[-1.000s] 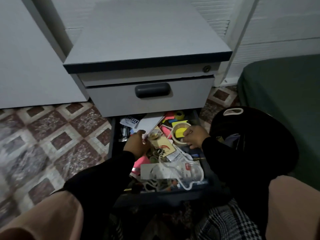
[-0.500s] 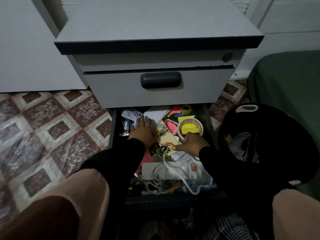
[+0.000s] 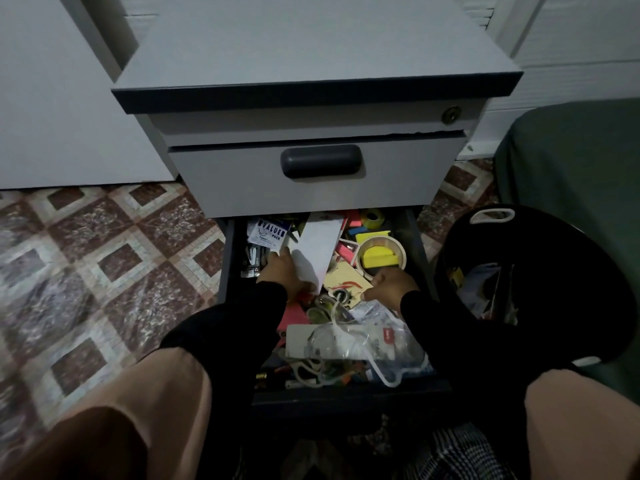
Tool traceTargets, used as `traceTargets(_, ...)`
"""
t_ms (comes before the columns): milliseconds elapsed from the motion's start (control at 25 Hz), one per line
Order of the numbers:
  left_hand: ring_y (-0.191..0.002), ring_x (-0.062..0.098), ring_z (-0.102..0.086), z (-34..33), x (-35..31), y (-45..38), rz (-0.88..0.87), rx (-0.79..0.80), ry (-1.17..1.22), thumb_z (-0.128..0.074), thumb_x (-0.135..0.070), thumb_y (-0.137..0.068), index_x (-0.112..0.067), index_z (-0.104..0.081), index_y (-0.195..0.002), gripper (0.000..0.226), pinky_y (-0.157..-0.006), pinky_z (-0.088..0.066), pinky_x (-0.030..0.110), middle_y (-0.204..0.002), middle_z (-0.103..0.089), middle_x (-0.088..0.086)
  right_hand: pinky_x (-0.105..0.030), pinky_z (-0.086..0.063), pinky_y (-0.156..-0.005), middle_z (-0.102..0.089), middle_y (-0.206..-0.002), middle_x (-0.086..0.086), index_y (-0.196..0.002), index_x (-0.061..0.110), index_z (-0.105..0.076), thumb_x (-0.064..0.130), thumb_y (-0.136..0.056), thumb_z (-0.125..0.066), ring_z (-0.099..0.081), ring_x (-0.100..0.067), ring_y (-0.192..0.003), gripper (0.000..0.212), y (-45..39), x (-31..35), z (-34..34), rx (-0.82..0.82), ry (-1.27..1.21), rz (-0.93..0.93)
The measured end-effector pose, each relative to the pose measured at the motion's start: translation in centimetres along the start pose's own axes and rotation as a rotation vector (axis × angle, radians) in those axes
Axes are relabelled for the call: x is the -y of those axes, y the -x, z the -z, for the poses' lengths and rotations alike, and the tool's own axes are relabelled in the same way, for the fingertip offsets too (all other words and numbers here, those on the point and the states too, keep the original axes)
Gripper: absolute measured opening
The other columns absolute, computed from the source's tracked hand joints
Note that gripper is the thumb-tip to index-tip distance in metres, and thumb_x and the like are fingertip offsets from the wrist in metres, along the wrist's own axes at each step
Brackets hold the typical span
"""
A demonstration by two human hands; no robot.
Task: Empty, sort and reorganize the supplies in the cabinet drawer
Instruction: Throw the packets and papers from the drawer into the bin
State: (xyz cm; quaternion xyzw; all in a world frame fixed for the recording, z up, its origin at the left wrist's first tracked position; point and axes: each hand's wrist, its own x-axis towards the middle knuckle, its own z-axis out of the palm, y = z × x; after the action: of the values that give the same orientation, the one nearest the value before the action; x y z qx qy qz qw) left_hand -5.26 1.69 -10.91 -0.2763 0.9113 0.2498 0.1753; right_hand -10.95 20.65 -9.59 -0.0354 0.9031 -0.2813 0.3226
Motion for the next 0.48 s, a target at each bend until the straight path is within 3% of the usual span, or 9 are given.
traceTargets(120, -0.118, 0.032, -0.050, -0.5, 0.4, 0.4, 0.021, -0.007, 0.061, -0.078, -0.040, -0.070, -0.002, -0.033, -0.135, 0.088, -0.098, -0.044, 0.037, -0.130, -0.046, 0.016, -0.028, -0.033, -0.058, -0.031, -0.057, -0.003, -0.054, 0.014, -0.029, 0.009, -0.078, -0.071, -0.034, -0.020, -0.054, 0.049, -0.1, 0.3, -0.1, -0.027, -0.023, -0.036)
traceTargets(280, -0.114, 0.030, -0.053, -0.2, 1.5, 1.4, 0.052, -0.004, 0.280, -0.079, -0.031, -0.072, 0.004, -0.045, -0.127, 0.074, -0.094, -0.044, 0.034, -0.124, -0.056, 0.015, -0.025, -0.032, -0.056, -0.035, -0.056, -0.003, -0.052, 0.012, -0.034, 0.010, -0.076, -0.068, -0.041, -0.023, -0.067, 0.042, -0.4, 0.7, 0.9, -0.064, 0.097, -0.012)
traceTargets(360, -0.109, 0.031, -0.057, 0.1, 2.3, 1.6, 0.040, 0.013, 0.340, -0.078, -0.027, -0.074, 0.005, -0.057, -0.116, 0.056, -0.091, -0.046, 0.035, -0.117, -0.062, 0.019, -0.025, -0.030, -0.051, -0.035, -0.057, -0.003, -0.052, 0.012, -0.035, 0.006, -0.077, -0.066, -0.042, -0.022, -0.068, 0.041, -0.4, 0.5, 1.7, -0.056, 0.091, 0.007)
traceTargets(480, -0.107, 0.032, -0.060, 1.1, 2.9, 2.8, 0.050, 0.054, 0.470, -0.073, -0.016, -0.079, 0.007, -0.062, -0.108, 0.039, -0.093, -0.047, 0.038, -0.113, -0.065, 0.021, -0.027, -0.041, -0.073, -0.039, -0.065, 0.001, -0.059, 0.018, -0.038, 0.002, -0.082, -0.061, -0.046, -0.020, -0.080, 0.036, 0.0, 0.1, 2.5, -0.011, 0.022, -0.004)
